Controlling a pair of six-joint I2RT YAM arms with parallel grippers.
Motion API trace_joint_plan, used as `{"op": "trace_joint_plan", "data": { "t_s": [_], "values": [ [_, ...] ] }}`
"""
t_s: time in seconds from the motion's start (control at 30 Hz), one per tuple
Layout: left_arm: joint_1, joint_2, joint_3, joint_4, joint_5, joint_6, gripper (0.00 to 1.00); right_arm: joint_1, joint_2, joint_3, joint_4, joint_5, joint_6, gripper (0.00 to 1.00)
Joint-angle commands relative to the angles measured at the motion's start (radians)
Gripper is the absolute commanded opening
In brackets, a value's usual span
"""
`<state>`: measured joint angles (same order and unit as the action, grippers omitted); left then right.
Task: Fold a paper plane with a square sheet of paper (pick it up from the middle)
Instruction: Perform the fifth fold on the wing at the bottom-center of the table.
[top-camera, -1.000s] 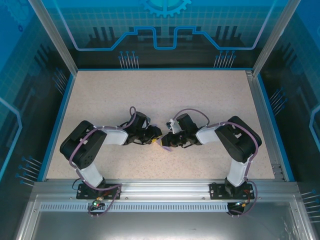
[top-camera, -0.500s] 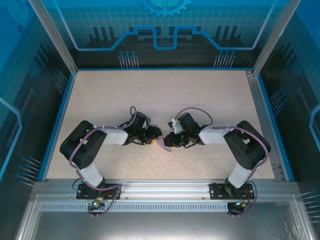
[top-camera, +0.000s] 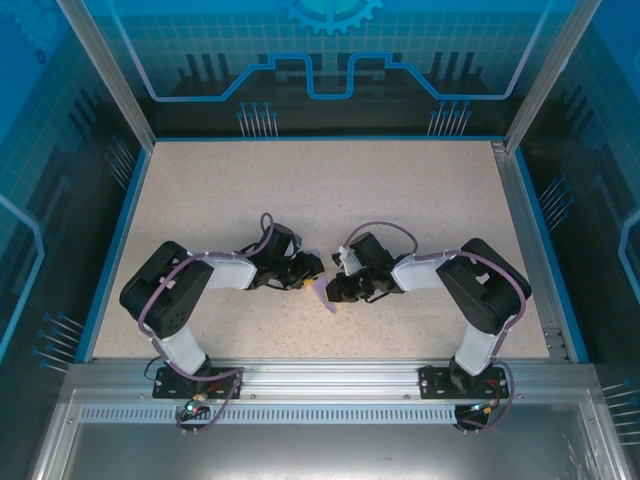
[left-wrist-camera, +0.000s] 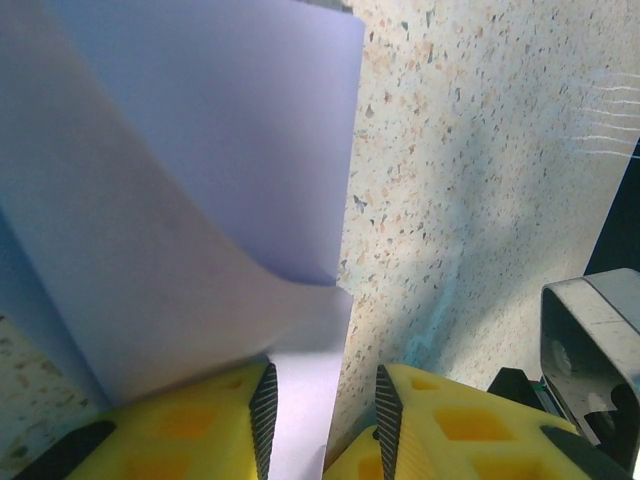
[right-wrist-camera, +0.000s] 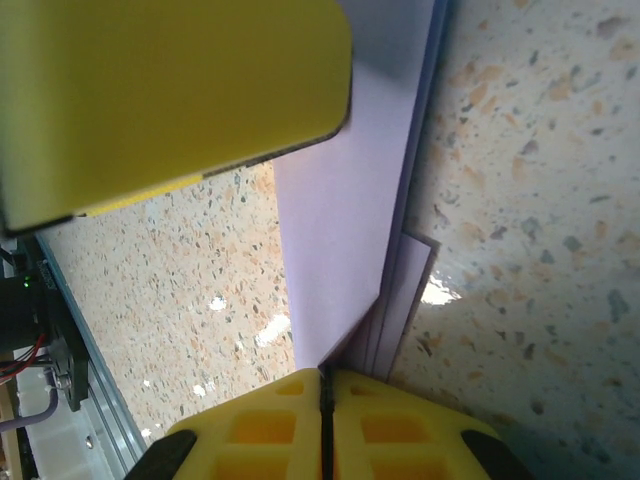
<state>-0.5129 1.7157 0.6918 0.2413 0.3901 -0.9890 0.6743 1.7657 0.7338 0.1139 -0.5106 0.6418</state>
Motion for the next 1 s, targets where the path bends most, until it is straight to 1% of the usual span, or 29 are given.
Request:
{"op": "trace_joint_plan", "data": {
  "t_s": [0.0, 0.03, 0.13, 0.3, 0.47, 0.67, 0.73, 0.8, 0.9, 0.97],
  "values": [
    [-0.004, 0.009, 0.006, -0.077, -0.027, 0.015, 0.36, 0.034, 0.018, -0.047, -0.074, -0.013, -0.02, 0.1],
    [-0.003, 0.008, 0.005, -0.079, -0.027, 0.016, 0.36, 0.035, 0.009, -0.053, -0.073, -0.003, -0.014, 0.1],
    [-0.003, 0.007, 0.008, -0.088, -0.028, 0.019, 0.36, 0.034, -0.03, -0.063, -0.071, 0.009, 0.01, 0.15],
    [-0.003, 0.001, 0.006, -0.089, -0.028, 0.016, 0.36, 0.035, -0.111, -0.071, -0.067, -0.008, 0.045, 0.19],
    [-0.003, -0.005, 0.006, -0.092, -0.028, 0.016, 0.36, 0.047, -0.12, -0.073, -0.064, -0.02, 0.061, 0.21],
    [-0.003, -0.006, 0.009, -0.094, -0.027, 0.016, 0.36, 0.066, -0.098, -0.07, -0.068, 0.009, 0.06, 0.15],
    [-0.003, -0.006, 0.009, -0.097, -0.027, 0.015, 0.36, 0.074, -0.095, -0.062, -0.096, 0.016, 0.037, 0.15],
    [-0.003, -0.007, 0.008, -0.097, -0.027, 0.015, 0.36, 0.085, -0.103, -0.061, -0.13, 0.047, 0.016, 0.18],
    [-0.004, -0.008, 0.006, -0.096, -0.027, 0.013, 0.36, 0.094, -0.125, -0.059, -0.159, 0.081, 0.004, 0.29],
    [-0.004, -0.011, 0.006, -0.097, -0.027, 0.013, 0.36, 0.106, -0.146, -0.046, -0.193, 0.117, -0.007, 0.33]
  ]
}}
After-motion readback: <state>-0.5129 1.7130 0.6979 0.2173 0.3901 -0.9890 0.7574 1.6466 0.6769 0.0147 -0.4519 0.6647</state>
